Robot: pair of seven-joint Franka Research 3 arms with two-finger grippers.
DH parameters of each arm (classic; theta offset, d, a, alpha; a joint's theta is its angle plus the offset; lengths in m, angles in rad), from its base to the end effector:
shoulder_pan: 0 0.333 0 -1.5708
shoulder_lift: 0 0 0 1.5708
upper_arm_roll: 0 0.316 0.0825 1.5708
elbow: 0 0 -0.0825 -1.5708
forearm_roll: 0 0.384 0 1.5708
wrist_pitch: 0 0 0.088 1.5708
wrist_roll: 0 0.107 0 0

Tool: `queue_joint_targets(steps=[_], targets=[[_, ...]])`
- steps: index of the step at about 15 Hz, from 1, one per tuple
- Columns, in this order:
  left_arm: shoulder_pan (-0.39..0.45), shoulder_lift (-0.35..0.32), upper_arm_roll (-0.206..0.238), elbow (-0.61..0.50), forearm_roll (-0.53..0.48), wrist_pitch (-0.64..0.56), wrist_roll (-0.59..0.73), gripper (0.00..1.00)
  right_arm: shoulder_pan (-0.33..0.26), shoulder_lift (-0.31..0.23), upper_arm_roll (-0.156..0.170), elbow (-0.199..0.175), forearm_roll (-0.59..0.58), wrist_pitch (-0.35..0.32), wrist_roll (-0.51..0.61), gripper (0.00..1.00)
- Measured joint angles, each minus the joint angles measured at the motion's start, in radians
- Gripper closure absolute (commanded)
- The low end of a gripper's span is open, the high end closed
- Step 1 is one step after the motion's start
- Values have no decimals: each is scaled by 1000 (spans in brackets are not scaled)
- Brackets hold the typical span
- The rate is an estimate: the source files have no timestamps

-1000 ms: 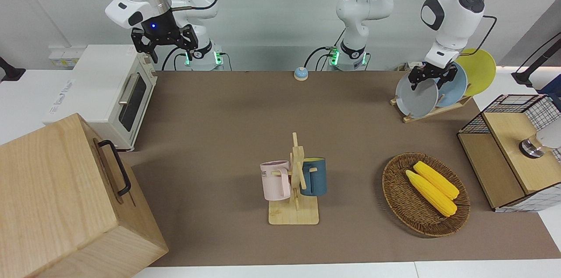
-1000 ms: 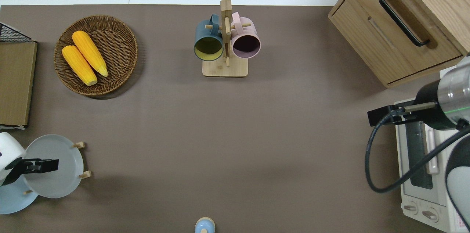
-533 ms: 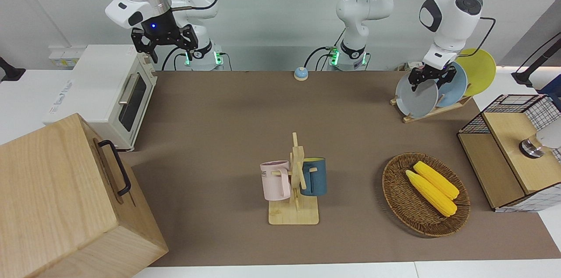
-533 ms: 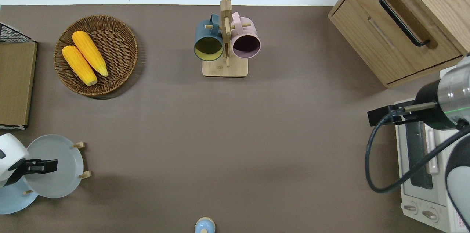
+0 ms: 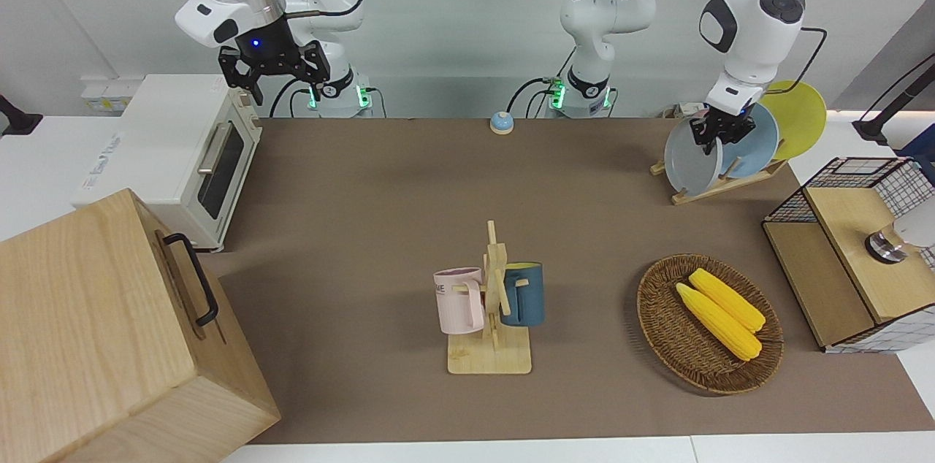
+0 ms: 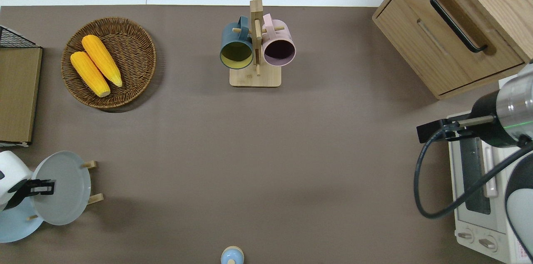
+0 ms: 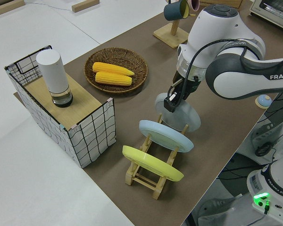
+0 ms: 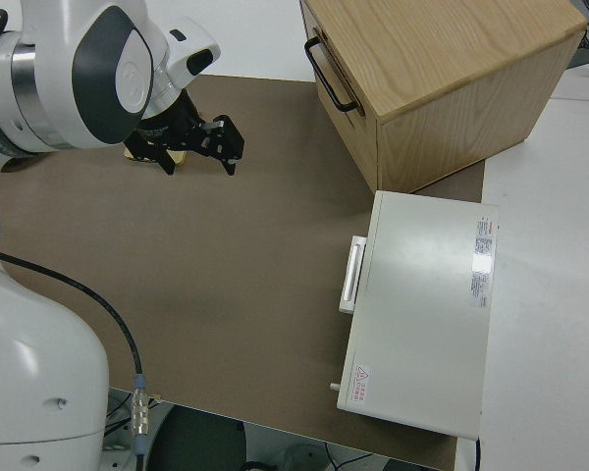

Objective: Pick gray plate from low plate rack and place it on table with left arm
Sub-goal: 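Lift the gray plate up out of the rack with the left gripper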

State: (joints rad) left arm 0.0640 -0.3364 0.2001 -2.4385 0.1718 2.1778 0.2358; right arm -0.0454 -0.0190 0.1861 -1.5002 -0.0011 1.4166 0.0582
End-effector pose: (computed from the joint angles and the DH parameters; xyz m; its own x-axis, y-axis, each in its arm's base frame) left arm 0.4258 0.1236 0.4321 0.9960 -0.0755 0.0474 -0.0707 -0.9929 -0.0956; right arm 0.5272 0.0757 0.6544 0.9946 0.0817 -0.0645 0.0824 -0.9966 0.0084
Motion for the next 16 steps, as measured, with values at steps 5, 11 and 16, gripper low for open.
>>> queue_joint_targets(steps=[5,11,16], targets=[[0,-1,-4,1,0,0,-5,1000,0,0,0,0,0,0,0,11],[-2,-3,-14,28,0,-36,-23,1000,0,0,0,0,0,0,0,13],[-4,-10,-55,162,0,-207,-38,1000,0,0,0,0,0,0,0,11]])
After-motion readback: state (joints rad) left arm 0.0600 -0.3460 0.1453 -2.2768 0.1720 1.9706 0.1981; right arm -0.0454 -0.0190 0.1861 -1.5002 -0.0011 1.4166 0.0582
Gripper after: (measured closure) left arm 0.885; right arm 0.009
